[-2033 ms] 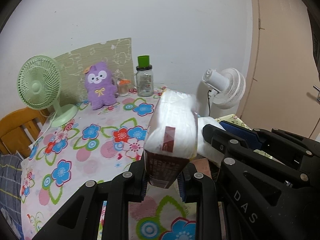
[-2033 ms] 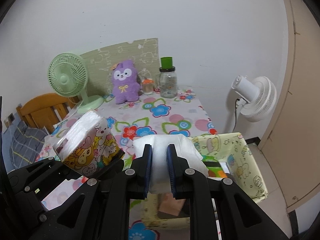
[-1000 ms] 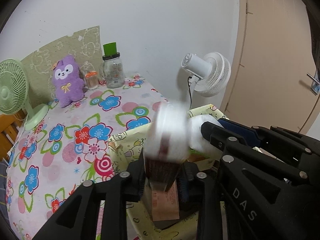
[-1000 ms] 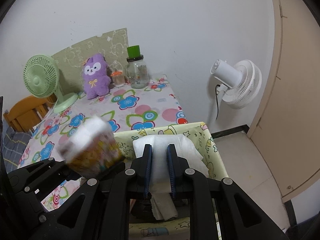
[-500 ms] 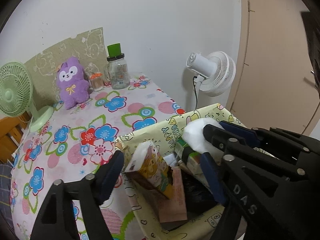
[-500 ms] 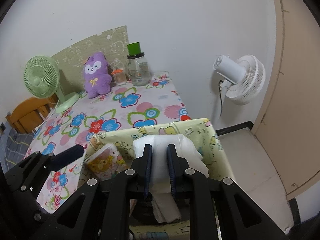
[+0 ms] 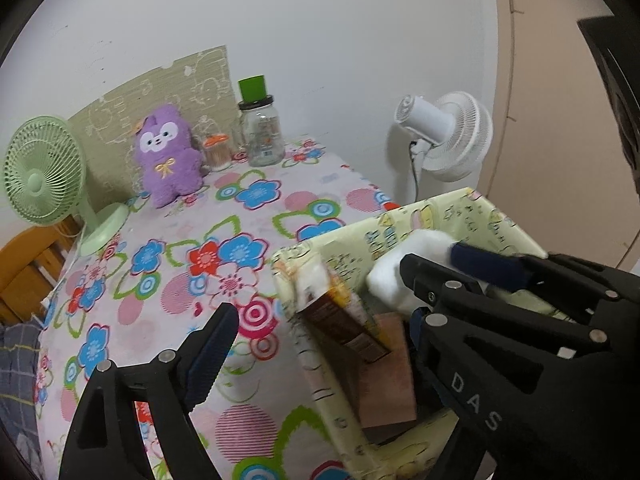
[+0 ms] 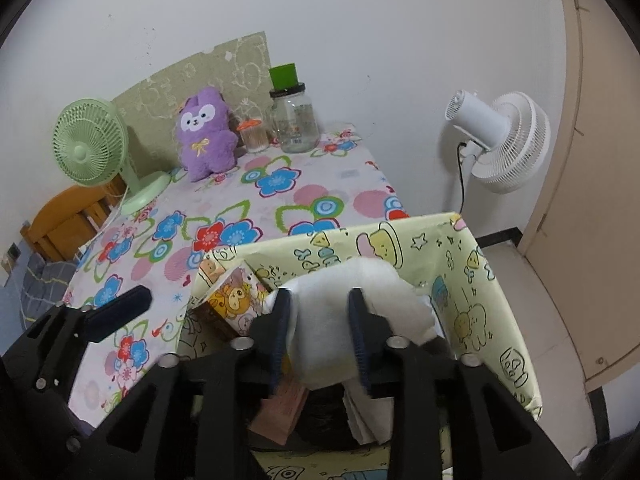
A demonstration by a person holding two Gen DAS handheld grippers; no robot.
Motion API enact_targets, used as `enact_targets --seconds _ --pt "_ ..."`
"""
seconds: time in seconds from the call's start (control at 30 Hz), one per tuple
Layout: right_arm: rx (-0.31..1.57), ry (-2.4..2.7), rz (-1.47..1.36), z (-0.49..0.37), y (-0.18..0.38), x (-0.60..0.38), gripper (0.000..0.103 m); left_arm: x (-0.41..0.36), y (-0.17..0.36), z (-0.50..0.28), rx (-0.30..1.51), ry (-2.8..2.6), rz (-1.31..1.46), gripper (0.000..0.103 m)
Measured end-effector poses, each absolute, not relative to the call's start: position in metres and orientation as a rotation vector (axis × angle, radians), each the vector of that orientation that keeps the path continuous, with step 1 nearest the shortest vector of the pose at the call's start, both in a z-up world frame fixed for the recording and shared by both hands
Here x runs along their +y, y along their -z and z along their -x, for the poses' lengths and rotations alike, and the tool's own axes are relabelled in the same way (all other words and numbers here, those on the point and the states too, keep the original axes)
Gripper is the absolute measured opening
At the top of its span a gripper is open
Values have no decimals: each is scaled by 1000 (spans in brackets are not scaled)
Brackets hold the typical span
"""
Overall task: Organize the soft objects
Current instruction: 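Open the left gripper to drop the tissue pack while the right gripper releases the cloth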
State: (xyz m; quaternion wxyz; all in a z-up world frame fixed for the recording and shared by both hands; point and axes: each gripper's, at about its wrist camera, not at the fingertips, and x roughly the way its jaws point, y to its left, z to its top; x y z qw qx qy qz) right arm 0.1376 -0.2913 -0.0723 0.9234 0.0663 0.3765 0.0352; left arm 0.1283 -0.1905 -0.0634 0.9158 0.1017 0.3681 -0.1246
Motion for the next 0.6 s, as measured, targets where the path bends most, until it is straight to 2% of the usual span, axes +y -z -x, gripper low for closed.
enact_targets --seconds 0.03,0.07,0.1,0.17,0.4,0.6 --pt "774 -62 -138 -137 73 -291 53 -188 64 -128 760 255 -208 90" --pt "775 -61 -149 -136 74 -290 68 -185 65 -128 762 259 -201 91" --pt "770 -66 -162 -134 74 -291 75 -182 65 -127 761 261 -193 93" --pt "756 -71 -186 -131 75 -289 76 -178 64 -125 753 259 -186 94" --pt "754 -49 -175 -125 73 -278 90 -158 61 -117 739 250 -152 99" --pt "754 -46 -189 -121 76 -269 95 -147 63 -111 731 247 -152 102"
